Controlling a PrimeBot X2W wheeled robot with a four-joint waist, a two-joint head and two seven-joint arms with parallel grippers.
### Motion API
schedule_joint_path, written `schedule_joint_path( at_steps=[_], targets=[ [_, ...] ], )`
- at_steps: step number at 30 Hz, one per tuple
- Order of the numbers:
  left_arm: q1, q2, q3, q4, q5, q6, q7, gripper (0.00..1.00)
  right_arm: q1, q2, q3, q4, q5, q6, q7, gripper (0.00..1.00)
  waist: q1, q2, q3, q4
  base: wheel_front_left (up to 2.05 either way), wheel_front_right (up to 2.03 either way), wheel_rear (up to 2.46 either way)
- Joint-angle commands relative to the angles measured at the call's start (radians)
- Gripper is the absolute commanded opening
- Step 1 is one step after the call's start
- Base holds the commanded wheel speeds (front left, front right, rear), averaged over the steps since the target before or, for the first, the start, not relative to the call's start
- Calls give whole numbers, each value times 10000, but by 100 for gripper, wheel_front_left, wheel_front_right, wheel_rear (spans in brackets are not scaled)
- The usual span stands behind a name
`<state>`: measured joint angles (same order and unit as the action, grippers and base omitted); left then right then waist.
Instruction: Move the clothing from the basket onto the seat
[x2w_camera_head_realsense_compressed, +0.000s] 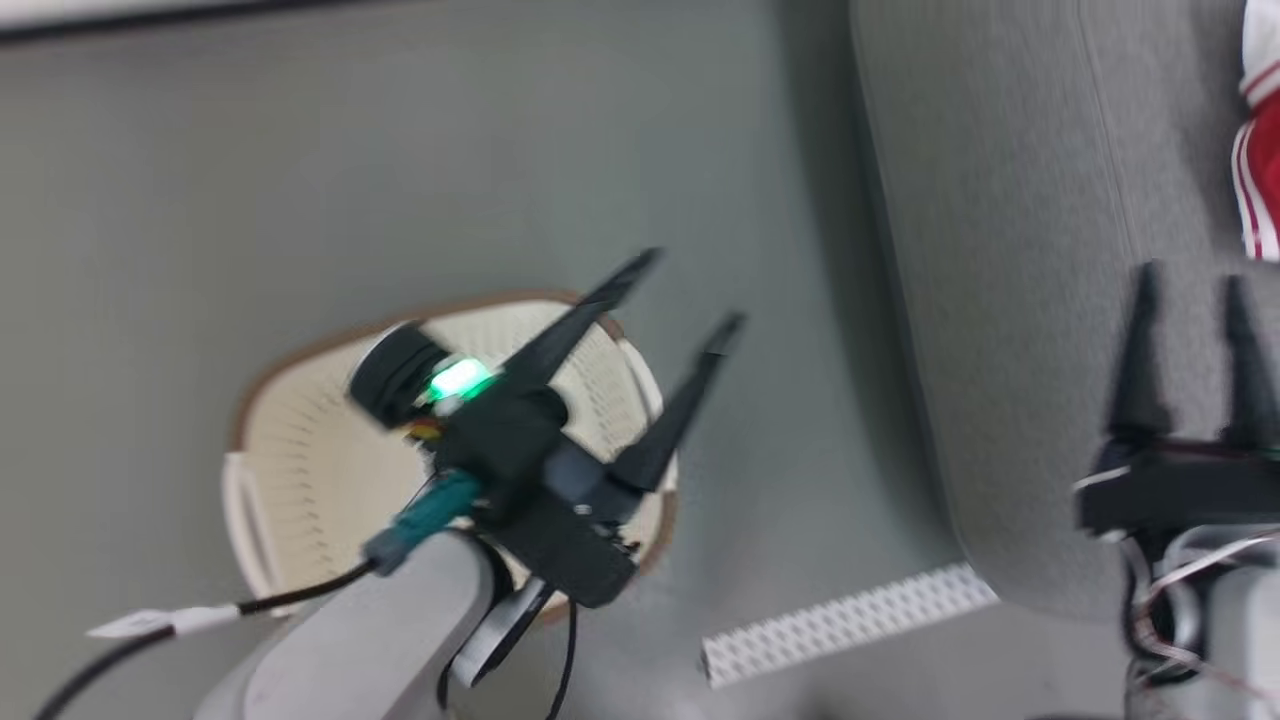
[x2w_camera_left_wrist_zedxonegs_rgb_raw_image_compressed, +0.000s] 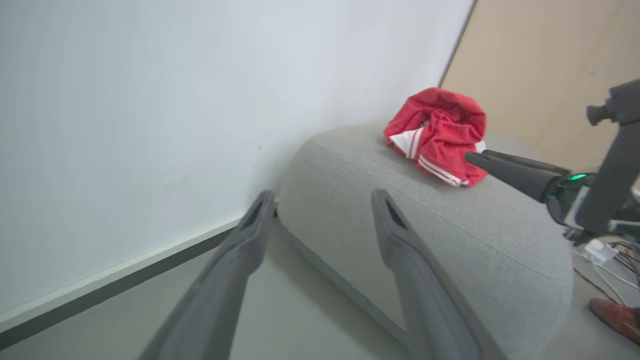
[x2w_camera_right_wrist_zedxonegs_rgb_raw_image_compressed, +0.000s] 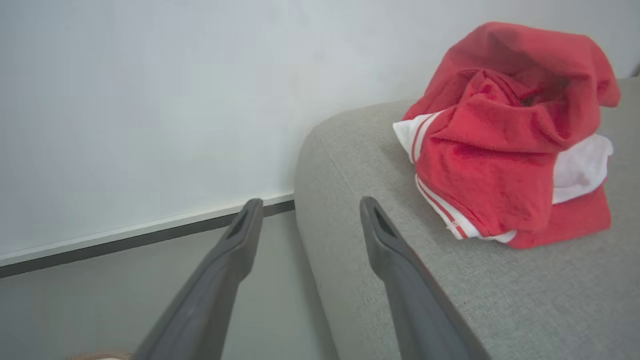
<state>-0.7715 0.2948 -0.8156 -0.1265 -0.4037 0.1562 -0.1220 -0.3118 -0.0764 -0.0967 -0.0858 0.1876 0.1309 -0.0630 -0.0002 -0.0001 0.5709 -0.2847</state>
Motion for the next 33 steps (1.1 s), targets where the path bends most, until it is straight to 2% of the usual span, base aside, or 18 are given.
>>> schedule_joint_path(
  at_steps=[1,5,10,13,15,18,21,28,33],
  targets=[
    [498,-89,169,237,-295,193,-313,100,305,-116,353,-98,-250,-3,-85,100,2,1,-1723,1444,0,0,0],
    [1436,-189,789,908,-866,740,-939,100,714,-442,1496,60,-406,-5,-501,100,2,1,-2630,2103,0,0,0],
    [2741,-44,1464,1461,-1197,1234,-1313,100,1101,-844,2645,954,-807,-5,-1376,100,2,1,-3625,2759,0,0,0],
    [3617,-24,1931,1558,-1412,1343,-1414,100,1388,-832,3123,1511,-849,-5,-1810,100,2,1,-4177,3073,0,0,0],
    [4135,36,2439,1285,-1152,1365,-1446,100,1537,-835,3334,1765,-831,-5,-1963,100,2,1,-4461,3228,0,0,0],
    [5257,-4,3231,919,-570,1281,-1431,100,1789,-719,3466,1767,-668,-5,-2031,100,2,1,-4922,3449,0,0,0],
    [6363,-226,4103,613,-343,940,-1434,100,2368,-651,3427,1540,-720,-5,-2030,100,2,1,-5401,3586,0,0,0],
    [8156,-617,5353,378,806,347,-1435,100,3468,-480,3076,1261,-827,-5,-2021,100,2,1,-6149,3839,0,0,0],
    [8994,-1139,6129,433,1594,37,-1436,100,4098,-482,2860,830,-943,-5,-2020,100,2,1,-6505,3906,0,0,0]
  ],
)
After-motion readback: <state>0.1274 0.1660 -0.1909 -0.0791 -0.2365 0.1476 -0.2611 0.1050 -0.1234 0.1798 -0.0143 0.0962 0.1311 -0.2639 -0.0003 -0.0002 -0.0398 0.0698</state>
